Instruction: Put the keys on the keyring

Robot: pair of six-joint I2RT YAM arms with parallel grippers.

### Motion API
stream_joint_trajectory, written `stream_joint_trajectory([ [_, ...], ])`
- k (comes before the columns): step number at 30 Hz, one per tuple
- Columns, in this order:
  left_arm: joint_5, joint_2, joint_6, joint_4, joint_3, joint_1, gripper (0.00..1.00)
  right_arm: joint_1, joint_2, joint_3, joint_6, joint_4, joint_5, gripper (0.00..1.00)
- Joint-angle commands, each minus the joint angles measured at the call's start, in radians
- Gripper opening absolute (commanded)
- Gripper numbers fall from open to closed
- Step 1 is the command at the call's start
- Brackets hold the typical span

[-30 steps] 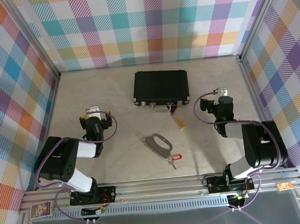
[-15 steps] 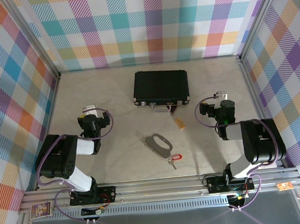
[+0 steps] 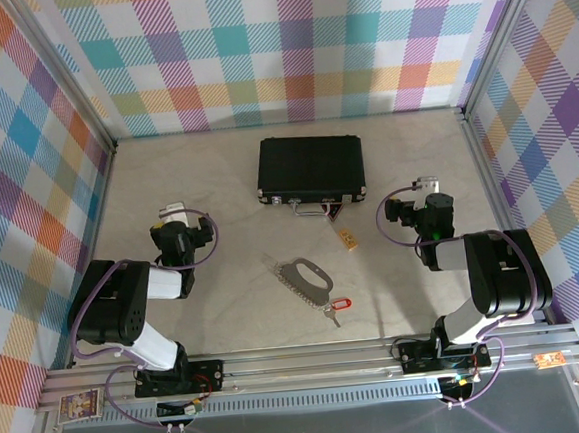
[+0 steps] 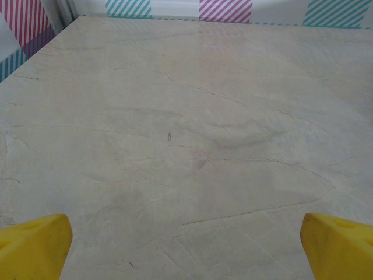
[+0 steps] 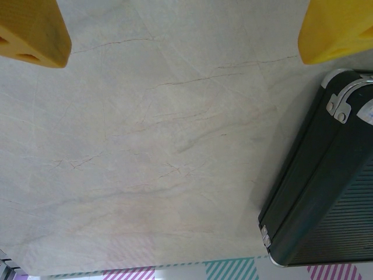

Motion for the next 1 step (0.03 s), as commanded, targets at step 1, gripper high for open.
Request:
stream_joint_trajectory([
  [1, 0.012, 0.003, -0.013, -0.001, 0.015, 0.008, 1.0, 0.0, -0.004, 0.002, 0.001, 0.033, -0.015, 0.99],
])
